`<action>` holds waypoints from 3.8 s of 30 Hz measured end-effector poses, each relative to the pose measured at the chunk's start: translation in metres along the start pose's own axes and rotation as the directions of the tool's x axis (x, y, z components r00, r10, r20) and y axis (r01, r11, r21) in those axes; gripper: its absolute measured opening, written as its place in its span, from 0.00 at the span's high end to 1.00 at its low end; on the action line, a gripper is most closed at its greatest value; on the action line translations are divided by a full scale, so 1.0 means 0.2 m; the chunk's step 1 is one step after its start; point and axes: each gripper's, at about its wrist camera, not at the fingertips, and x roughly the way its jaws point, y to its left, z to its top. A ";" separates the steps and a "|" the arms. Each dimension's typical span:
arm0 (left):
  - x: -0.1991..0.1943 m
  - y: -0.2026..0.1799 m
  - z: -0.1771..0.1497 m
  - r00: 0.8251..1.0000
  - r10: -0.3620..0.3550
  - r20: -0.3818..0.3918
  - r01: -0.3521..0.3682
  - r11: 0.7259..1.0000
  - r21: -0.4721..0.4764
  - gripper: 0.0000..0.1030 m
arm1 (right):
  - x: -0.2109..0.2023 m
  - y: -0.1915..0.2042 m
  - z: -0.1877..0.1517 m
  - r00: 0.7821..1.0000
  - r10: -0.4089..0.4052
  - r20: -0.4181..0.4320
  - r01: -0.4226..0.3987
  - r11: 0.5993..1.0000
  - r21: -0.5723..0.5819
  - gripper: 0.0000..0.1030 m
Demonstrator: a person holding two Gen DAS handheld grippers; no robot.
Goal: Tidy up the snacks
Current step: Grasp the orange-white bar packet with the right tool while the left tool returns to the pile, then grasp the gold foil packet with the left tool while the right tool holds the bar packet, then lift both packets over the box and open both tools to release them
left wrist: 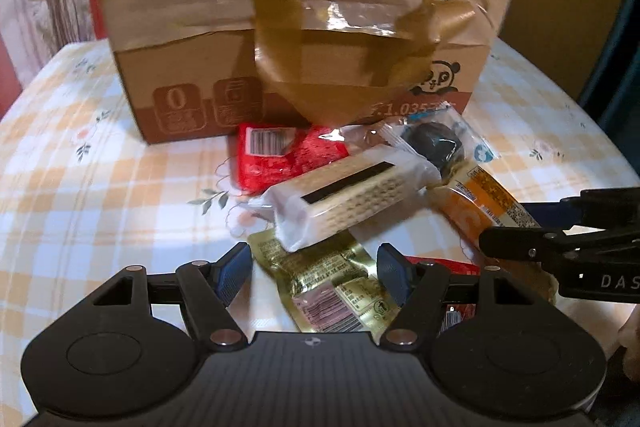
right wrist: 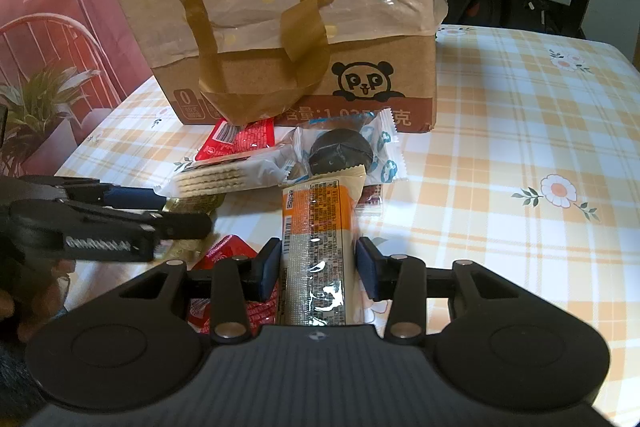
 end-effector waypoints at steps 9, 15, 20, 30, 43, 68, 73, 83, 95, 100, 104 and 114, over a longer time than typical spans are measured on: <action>-0.03 0.05 -0.01 0.998 0.054 -0.032 -0.053 0.998 0.021 0.46 | 0.00 0.00 0.00 1.000 0.001 0.000 -0.001 1.000 0.005 0.58; -0.06 0.18 -0.03 0.994 0.105 -0.036 -0.107 0.994 -0.039 0.44 | 0.00 0.00 0.00 1.000 0.002 0.001 -0.002 1.000 0.007 0.58; -0.06 0.25 -0.03 0.992 0.123 -0.037 -0.125 0.989 -0.073 0.42 | 0.00 0.00 -0.01 1.000 0.003 0.003 -0.003 1.000 0.012 0.58; -0.01 0.17 0.00 0.995 0.101 -0.010 -0.101 0.995 0.004 0.32 | 0.00 -0.01 -0.01 1.000 0.004 0.003 -0.004 1.000 0.013 0.58; 0.02 0.16 0.04 0.992 0.107 -0.065 -0.111 0.992 -0.060 0.20 | 0.00 -0.01 -0.01 1.000 0.004 0.002 -0.004 1.000 0.013 0.58; -0.12 0.28 -0.01 0.994 0.107 0.011 -0.105 0.986 -0.127 0.49 | -0.01 0.00 -0.01 1.000 0.006 0.008 -0.006 1.000 0.021 0.58; -0.15 0.31 -0.01 0.993 0.114 0.032 -0.108 0.982 -0.155 0.49 | -0.01 -0.01 -0.01 1.000 0.010 0.008 -0.010 1.000 0.028 0.58; -0.21 0.32 0.00 0.992 0.111 0.067 -0.098 0.980 -0.172 0.49 | -0.01 -0.01 -0.02 1.000 0.011 0.010 -0.011 0.999 0.032 0.58; -0.33 0.35 0.07 0.977 0.140 0.161 -0.110 0.977 -0.183 0.49 | -0.15 -0.04 0.03 0.996 0.013 0.094 -0.019 0.998 0.062 0.61; -0.40 0.36 0.12 0.967 0.144 0.211 -0.108 0.978 -0.176 0.49 | -0.25 -0.06 0.09 0.988 0.008 0.157 -0.019 0.997 0.069 0.61; -0.45 0.36 0.16 0.958 0.148 0.245 -0.109 0.980 -0.164 0.49 | -0.30 -0.04 0.12 0.981 0.015 0.196 -0.029 0.997 0.069 0.61; -0.72 0.32 0.43 0.887 0.141 0.440 -0.096 0.988 -0.123 0.49 | -0.53 0.08 0.45 0.922 0.097 0.375 -0.078 0.995 -0.066 0.61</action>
